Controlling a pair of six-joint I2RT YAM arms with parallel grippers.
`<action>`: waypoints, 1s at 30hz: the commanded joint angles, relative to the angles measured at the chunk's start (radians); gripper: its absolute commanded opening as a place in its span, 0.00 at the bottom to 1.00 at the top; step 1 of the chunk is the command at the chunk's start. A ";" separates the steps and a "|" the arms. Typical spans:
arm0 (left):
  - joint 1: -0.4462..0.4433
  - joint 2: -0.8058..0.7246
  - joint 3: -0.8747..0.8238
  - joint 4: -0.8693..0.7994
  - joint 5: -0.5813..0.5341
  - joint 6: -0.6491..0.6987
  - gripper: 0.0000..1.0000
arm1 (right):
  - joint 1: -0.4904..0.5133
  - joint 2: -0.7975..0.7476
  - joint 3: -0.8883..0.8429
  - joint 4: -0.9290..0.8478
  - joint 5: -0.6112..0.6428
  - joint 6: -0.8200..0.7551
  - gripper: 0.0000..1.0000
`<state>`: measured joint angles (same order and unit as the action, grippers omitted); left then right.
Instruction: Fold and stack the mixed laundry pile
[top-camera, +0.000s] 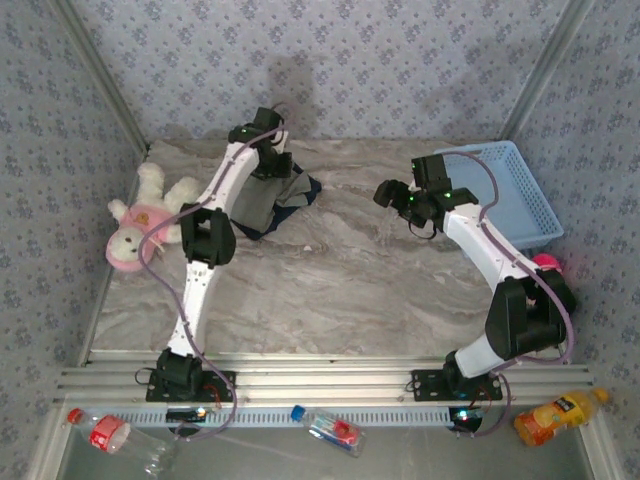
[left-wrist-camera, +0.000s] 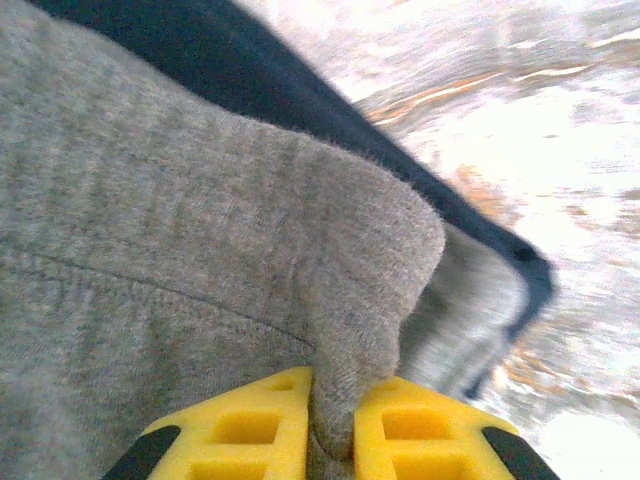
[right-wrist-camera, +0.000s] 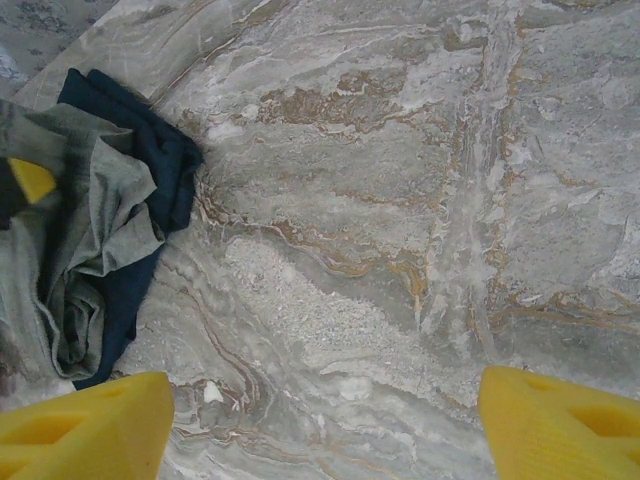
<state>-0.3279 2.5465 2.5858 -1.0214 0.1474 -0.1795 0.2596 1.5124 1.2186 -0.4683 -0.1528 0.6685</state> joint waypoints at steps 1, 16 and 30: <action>-0.023 -0.114 -0.079 0.062 0.102 0.060 0.15 | -0.001 -0.028 -0.011 -0.012 0.016 0.003 0.82; -0.048 -0.029 -0.082 -0.033 0.108 0.097 0.77 | -0.002 -0.066 -0.018 -0.034 0.015 0.005 0.82; 0.095 -0.279 -0.368 0.156 0.202 -0.069 0.35 | 0.003 -0.075 -0.018 -0.021 0.042 0.014 0.82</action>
<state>-0.2493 2.2482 2.2959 -0.9115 0.3038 -0.2104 0.2604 1.4673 1.2064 -0.4759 -0.1360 0.6697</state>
